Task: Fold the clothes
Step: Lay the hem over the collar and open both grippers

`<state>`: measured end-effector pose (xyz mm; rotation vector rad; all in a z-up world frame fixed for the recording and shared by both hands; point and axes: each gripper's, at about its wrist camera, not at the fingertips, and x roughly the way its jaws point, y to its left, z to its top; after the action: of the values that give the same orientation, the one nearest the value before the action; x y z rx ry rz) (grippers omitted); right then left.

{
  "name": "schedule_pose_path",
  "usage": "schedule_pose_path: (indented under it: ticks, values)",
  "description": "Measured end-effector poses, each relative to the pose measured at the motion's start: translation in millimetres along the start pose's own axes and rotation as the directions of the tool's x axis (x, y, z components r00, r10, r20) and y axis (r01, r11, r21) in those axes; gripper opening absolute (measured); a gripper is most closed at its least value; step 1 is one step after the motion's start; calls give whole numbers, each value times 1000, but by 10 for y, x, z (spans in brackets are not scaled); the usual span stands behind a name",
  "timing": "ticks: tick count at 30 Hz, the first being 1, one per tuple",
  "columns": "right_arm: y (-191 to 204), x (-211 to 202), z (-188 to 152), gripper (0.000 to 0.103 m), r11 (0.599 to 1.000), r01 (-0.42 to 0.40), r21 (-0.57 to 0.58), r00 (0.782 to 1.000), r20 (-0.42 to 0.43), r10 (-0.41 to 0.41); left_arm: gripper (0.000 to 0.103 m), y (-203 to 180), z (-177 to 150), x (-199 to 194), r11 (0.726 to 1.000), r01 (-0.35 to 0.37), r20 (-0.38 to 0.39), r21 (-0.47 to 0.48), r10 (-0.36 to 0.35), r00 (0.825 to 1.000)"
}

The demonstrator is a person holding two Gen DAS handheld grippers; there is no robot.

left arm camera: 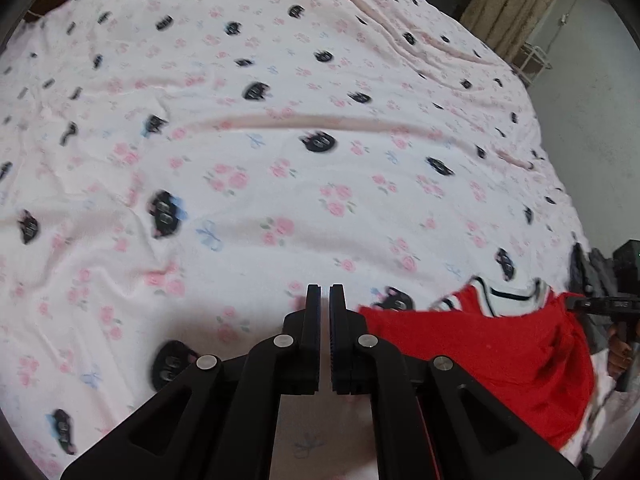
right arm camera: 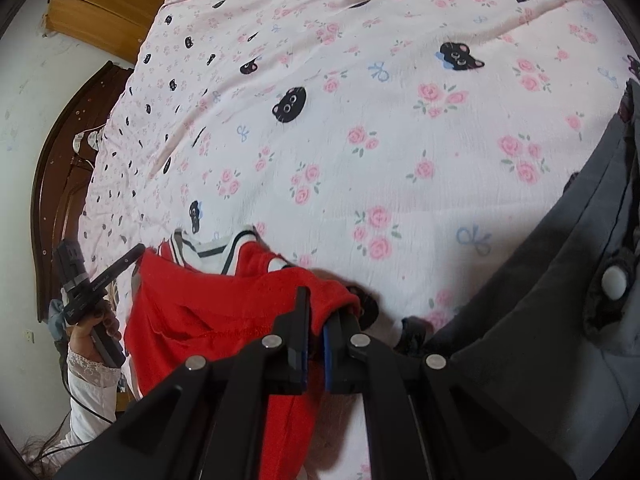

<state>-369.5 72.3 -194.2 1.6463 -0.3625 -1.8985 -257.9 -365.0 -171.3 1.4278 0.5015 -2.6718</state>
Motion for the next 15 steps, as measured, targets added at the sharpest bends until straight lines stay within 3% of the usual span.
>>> schedule_pose_path:
  ticks: [4, 6, 9, 10, 13, 15]
  values:
    - [6, -116, 53, 14, 1000, 21, 11, 999, 26, -21, 3, 78, 26, -163, 1000, -24, 38, 2, 24, 999]
    - [-1, -225, 84, 23, 998, 53, 17, 997, 63, -54, 3, 65, 7, -267, 1000, -16, 53, 18, 15, 998]
    - [76, -383, 91, 24, 992, 123, -14, 985, 120, -120, 3, -117, -92, -427, 993, 67, 38, 96, -71, 997]
    - [109, -437, 90, 24, 989, 144, -28, 980, 140, -138, 3, -224, -147, -462, 984, 107, 12, 140, -110, 994]
    - [316, -507, 7, 24, 986, 105, -127, 988, 130, -88, 3, -615, -344, -486, 939, 195, -84, 285, -178, 980]
    - [528, -444, -104, 24, 972, 34, -231, 998, 58, -21, 3, -853, -474, -445, 906, 236, -146, 351, -196, 970]
